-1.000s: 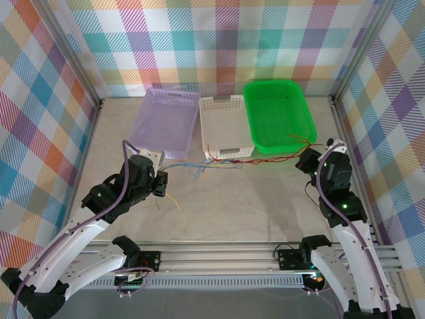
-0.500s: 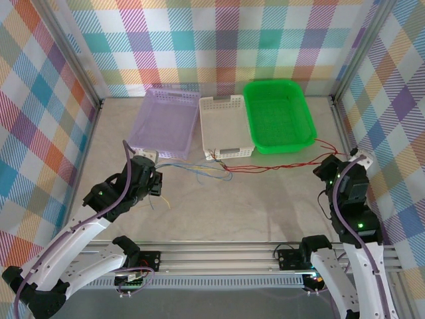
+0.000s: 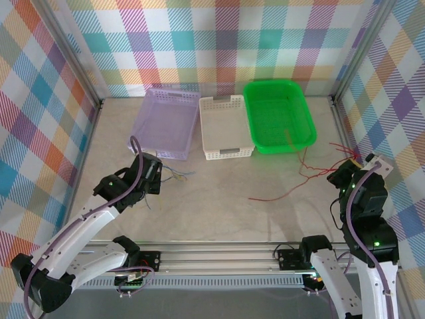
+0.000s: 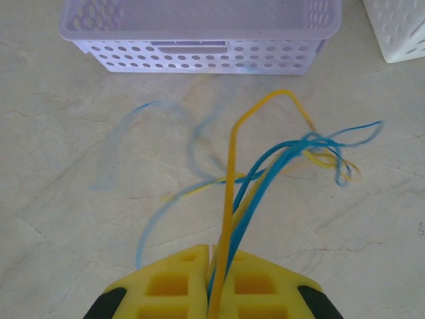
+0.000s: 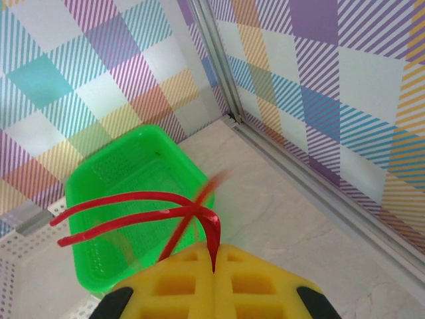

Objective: Untangle the cables

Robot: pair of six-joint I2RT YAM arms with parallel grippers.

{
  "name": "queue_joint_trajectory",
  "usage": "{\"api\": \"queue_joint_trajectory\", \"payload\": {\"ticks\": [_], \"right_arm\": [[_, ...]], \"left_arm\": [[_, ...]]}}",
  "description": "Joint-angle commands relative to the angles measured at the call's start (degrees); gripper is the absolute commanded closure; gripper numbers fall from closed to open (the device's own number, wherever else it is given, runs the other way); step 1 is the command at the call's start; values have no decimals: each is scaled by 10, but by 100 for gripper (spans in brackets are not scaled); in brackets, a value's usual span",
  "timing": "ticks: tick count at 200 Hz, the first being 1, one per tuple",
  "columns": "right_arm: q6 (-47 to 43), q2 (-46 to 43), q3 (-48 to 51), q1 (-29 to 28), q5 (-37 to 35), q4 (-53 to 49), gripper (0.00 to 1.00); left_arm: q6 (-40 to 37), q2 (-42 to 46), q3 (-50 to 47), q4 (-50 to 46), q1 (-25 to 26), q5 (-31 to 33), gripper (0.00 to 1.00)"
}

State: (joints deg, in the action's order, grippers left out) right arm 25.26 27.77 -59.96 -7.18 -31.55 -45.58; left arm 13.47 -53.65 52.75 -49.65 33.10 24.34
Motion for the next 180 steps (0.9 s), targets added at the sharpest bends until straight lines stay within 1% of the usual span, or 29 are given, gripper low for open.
{"api": "queue_joint_trajectory", "payload": {"ticks": [1, 7, 18, 49, 84, 109, 129, 144, 161, 180], "right_arm": [[-33, -3, -15, 1, 44, -10, 100], [-35, -4, -18, 0, 52, -10, 100], [-49, -7, -17, -2, 100, 11, 100], [-45, 5, -16, -2, 279, 51, 100], [-21, 36, -15, -2, 401, 88, 100], [-7, 59, -6, -2, 441, 107, 100], [-1, 73, 0, -2, 468, 123, 100], [1, 83, 5, -2, 482, 135, 100], [1, 95, 6, -2, 492, 145, 100], [1, 109, 9, -2, 496, 151, 100]], "left_arm": [[4, 1, 9, -5, -6, -21, 100], [2, -1, 9, -4, -6, -29, 100], [-2, -3, 8, 2, -6, -50, 100], [-13, -9, 4, 19, -6, -126, 100], [-17, -21, 9, 41, -5, -203, 100], [-8, -50, 32, 54, -4, -255, 100], [-2, -89, 63, 61, -1, -296, 92], [0, -113, 89, 62, 2, -310, 87], [-4, -145, 122, 62, 4, -330, 86], [-14, -187, 154, 62, 5, -338, 86]]}}
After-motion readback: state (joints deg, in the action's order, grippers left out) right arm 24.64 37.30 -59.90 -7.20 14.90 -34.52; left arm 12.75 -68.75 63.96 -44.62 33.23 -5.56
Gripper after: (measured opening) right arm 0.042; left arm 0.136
